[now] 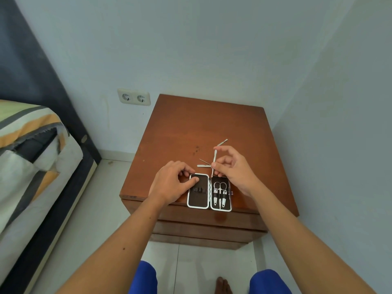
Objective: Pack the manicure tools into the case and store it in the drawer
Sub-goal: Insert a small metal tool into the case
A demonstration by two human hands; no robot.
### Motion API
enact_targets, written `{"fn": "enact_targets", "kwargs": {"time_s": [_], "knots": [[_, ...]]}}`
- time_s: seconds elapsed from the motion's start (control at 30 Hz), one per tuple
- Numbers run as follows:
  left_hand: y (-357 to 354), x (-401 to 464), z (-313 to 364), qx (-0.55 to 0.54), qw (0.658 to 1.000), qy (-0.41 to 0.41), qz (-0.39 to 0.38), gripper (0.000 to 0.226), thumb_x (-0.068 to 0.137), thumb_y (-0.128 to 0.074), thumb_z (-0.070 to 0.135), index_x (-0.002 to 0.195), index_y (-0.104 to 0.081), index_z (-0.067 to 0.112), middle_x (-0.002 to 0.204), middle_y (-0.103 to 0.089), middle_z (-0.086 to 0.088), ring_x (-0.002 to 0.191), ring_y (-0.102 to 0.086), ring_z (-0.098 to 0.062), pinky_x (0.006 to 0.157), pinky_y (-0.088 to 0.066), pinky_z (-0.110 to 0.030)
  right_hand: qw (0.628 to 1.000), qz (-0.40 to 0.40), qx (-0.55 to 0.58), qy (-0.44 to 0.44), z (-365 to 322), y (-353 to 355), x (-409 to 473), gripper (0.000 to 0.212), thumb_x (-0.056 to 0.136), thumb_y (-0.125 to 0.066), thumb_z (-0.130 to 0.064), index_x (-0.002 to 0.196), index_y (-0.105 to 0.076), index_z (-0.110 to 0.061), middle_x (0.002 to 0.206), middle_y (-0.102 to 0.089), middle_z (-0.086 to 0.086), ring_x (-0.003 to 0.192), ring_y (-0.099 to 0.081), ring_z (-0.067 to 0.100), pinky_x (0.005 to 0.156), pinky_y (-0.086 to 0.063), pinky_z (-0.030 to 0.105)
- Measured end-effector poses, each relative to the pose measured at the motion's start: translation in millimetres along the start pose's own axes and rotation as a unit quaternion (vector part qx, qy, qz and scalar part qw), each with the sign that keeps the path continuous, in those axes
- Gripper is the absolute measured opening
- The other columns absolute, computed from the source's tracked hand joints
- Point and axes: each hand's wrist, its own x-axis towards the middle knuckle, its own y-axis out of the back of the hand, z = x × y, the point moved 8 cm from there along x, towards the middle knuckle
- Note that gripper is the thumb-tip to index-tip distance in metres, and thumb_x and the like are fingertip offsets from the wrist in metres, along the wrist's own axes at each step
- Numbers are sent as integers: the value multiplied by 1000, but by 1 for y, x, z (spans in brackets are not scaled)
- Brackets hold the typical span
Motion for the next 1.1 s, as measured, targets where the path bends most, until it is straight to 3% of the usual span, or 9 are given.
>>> {"fn": "enact_targets", "kwargs": {"time_s": [0.13, 0.27, 0.4, 0.6, 0.83, 0.93, 1.1], "knots": [[0, 0, -1, 2, 1000, -1, 3, 18, 84, -84, 46, 95, -73, 39, 83, -64, 22, 93, -56, 2, 72, -38, -9, 1000, -12, -20, 9, 1, -7, -3, 45, 89, -83, -11, 128, -63, -23, 84, -76, 7, 72, -65, 16, 73, -56, 30], [0, 0, -2, -1, 1000, 5, 5, 19, 82, -86, 47, 94, -73, 39, 82, -65, 21, 94, -57, 1, 72, -38, -9, 997, -34, -68, 20, 6, -17, -6, 42, 85, -87, -26, 120, -65, -34, 82, -79, 2, 66, -56, 9, 66, -46, 22], [1, 1, -2, -11, 1000, 13, 2, 19, 81, -87, 46, 93, -74, 39, 82, -66, 20, 94, -58, 0, 72, -40, -12, 995, -26, -84, 40, 7, -21, -5, 41, 84, -87, -25, 119, -66, -31, 78, -78, -2, 58, -49, 2, 61, -42, 15], [1, 2, -2, -15, 1000, 25, -4, 18, 82, -87, 47, 93, -75, 39, 82, -67, 19, 93, -58, -1, 72, -41, -16, 992, -9, -118, 38, 11, -20, -1, 41, 83, -89, -26, 117, -66, -31, 79, -79, -3, 59, -50, 0, 65, -43, 18], [1, 3, -4, -14, 999, 34, -12, 18, 82, -87, 46, 93, -75, 38, 80, -66, 17, 91, -55, 2, 68, -37, -15, 976, -16, -209, 63, 7, -22, -6, 45, 75, -94, -33, 115, -73, -29, 90, -68, -11, 76, -53, 0, 73, -44, 14], [0, 3, -4, -21, 999, 39, -11, 18, 81, -88, 46, 92, -75, 38, 79, -65, 17, 91, -55, 2, 69, -38, -15, 952, -29, -291, 93, 0, -26, -9, 47, 75, -93, -37, 116, -74, -27, 101, -60, -11, 85, -55, 1, 78, -42, 13], [0, 2, -4, -22, 999, 41, -13, 18, 81, -88, 45, 91, -75, 38, 79, -65, 17, 91, -55, 1, 69, -39, -16, 907, -59, -400, 115, -4, -38, -18, 63, 78, -84, -54, 132, -70, -24, 115, -54, -11, 106, -47, 13, 94, -44, 27]]}}
